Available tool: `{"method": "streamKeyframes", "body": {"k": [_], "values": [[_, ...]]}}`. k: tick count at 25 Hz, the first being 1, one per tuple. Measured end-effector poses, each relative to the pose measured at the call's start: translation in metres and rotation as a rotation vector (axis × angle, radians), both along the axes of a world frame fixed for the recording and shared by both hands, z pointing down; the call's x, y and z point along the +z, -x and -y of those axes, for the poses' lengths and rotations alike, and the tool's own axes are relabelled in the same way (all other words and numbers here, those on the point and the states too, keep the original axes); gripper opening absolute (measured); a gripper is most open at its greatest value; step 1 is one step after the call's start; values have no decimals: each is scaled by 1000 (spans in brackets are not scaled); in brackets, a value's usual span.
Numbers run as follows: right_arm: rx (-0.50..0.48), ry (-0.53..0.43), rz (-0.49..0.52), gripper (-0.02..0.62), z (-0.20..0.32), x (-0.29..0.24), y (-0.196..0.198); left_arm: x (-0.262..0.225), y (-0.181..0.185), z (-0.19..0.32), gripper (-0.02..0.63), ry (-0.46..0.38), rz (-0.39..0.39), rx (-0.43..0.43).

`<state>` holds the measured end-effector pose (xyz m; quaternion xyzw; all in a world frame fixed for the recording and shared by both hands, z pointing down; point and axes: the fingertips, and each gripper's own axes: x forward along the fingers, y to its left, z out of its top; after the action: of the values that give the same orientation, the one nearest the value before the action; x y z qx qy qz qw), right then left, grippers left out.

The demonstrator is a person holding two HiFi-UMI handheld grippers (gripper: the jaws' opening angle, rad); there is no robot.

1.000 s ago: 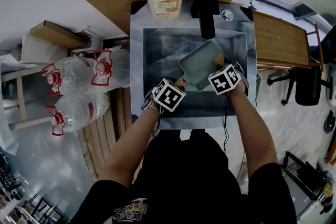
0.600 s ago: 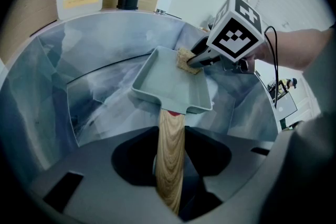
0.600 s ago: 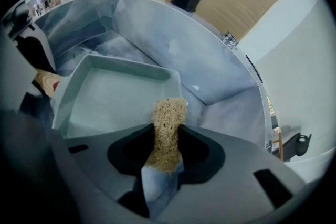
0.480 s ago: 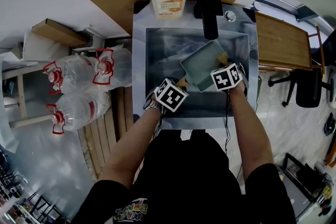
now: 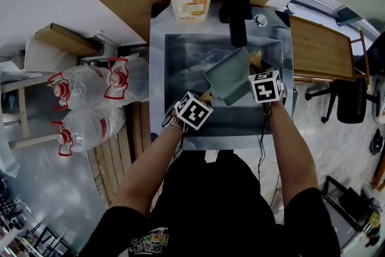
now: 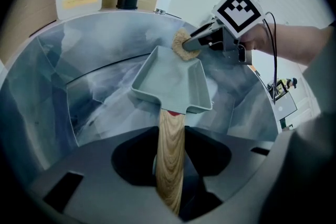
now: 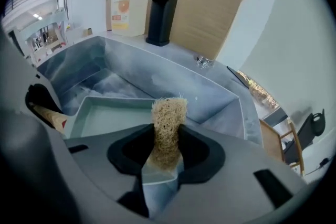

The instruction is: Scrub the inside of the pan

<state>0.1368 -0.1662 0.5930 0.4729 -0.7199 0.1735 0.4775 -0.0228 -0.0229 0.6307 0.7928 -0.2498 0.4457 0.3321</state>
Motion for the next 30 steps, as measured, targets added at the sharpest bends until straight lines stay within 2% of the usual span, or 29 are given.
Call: {"method": "streamKeyframes", "body": {"k": [8,15,22,30], "values": [[-123,-4,-212,146,32,6,2,-1,-1,0,163,-1,0,1],[-234,11,-310,146,40,17,25,-1,-1,0,163,-1,-2,1],[-301,3,-336,146,36,21,43,0,-1,-1,161,7,-13,2],[-411,-4,-302,144,21,21,75,0,-1,0,161,7,-13,-1]]}}
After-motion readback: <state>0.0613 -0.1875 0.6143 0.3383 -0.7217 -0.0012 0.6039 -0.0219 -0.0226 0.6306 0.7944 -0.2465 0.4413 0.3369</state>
